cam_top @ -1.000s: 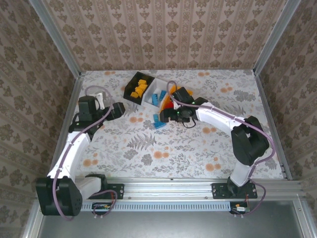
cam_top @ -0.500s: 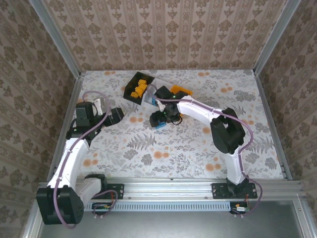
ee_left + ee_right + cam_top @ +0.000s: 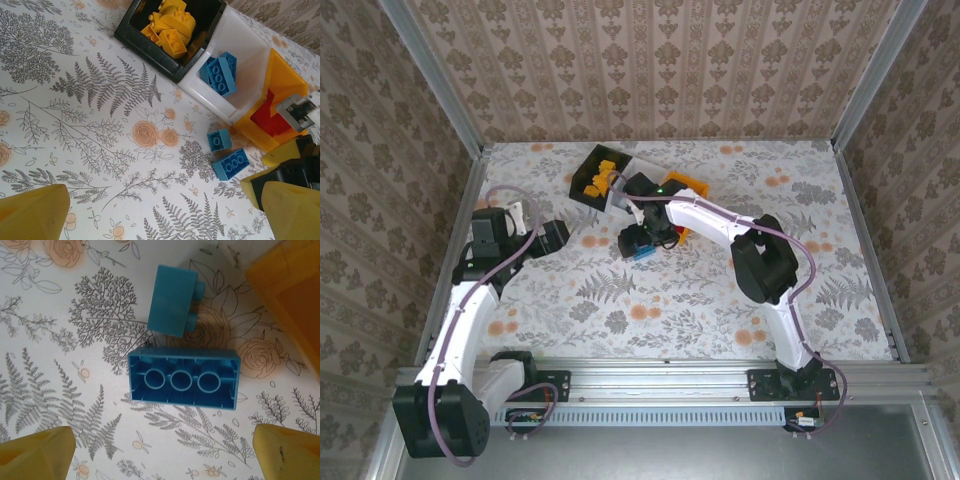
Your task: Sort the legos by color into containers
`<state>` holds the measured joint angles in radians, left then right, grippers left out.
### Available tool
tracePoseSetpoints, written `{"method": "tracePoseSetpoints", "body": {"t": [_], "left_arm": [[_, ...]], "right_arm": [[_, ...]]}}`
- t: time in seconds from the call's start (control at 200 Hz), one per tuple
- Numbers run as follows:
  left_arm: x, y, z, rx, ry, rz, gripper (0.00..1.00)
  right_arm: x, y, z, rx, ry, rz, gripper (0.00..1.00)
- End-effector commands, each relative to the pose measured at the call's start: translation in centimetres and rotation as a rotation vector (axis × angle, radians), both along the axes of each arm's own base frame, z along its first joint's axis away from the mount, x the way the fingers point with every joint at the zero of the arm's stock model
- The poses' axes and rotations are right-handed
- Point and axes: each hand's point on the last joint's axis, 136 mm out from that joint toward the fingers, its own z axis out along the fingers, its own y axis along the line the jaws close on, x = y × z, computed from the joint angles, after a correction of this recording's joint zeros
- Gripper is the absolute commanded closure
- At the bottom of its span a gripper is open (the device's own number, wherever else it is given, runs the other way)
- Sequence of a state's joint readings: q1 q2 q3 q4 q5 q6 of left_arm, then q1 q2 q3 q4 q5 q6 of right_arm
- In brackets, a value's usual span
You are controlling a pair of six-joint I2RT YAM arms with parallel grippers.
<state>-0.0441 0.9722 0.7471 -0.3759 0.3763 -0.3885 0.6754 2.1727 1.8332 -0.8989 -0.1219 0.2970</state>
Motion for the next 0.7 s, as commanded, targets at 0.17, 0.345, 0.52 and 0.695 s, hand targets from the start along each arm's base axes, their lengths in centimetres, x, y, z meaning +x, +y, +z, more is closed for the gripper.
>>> {"method": "tracePoseSetpoints", "body": {"t": [0.17, 0.345, 0.52, 0.695], "left_arm": [[-1.0, 0.3, -0.9, 0.053, 0.014, -0.012, 0.00], [-1.0, 0.1, -0.7, 0.104, 0.005, -0.037, 0.00], [-1.0, 0.0, -0.7, 0.153, -0.002, -0.056, 0.00], [-0.8, -0.2, -0.7, 0.174, -0.009, -0.067, 0.00]], "right_arm": [[0.1, -0.4, -1.1, -0.117, 0.002, 0.047, 0.06], [0.4, 0.0, -1.6, -0.132, 0.008, 0.049, 0.06], [0.7, 0.1, -2.0, -0.148, 0.015, 0.044, 0.07], [0.8, -0.1, -2.5, -0.172, 0.021, 0.041, 0.08]]}}
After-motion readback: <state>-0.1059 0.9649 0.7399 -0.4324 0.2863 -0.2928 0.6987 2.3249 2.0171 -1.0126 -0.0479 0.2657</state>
